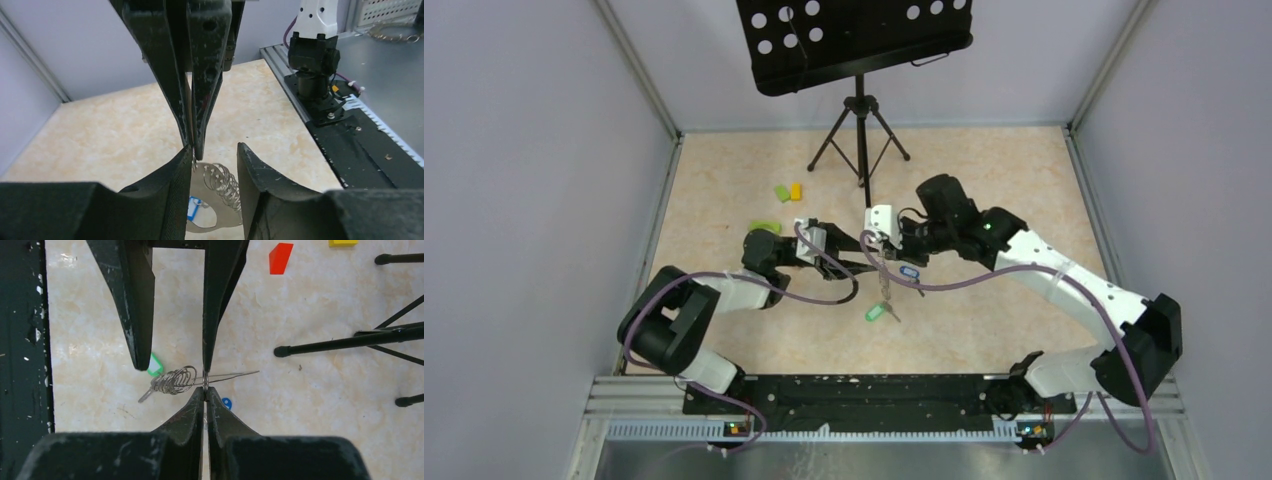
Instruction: Put the keys on the keyring
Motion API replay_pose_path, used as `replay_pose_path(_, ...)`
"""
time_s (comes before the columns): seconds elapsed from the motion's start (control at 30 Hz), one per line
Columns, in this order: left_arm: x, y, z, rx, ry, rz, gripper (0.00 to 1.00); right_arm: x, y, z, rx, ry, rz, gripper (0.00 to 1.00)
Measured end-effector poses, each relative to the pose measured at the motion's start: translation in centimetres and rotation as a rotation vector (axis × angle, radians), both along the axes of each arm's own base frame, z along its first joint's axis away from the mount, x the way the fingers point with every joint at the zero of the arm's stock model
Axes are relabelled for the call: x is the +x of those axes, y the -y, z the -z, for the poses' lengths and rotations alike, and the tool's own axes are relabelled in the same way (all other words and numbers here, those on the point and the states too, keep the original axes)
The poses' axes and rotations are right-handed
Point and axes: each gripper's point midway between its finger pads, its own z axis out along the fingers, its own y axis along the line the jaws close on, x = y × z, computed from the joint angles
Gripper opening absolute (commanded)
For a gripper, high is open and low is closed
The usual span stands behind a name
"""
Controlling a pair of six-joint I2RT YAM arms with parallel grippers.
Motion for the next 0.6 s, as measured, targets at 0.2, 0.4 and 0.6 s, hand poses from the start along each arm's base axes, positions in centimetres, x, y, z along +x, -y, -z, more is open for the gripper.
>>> replay_pose_path(0.2,0.5,0.1,-0.8,0.002,0.123,-0.021,0.51,-0.4,-0.5,-0.1,-0.201,0.067,-0.014,0.0)
replay_pose_path(0.4,1.5,0.2,0.2,0.027,0.141,-0.061,0.46,-0.4,-0.6,-0.3,-0.349,0.115,0.002,0.0)
replay_pose_path(0.6,2.0,0.1,0.4,0.03,0.157,-0.081,0.33,-0.5,-0.3,-0.5,-0.414,0.124,0.021,0.0)
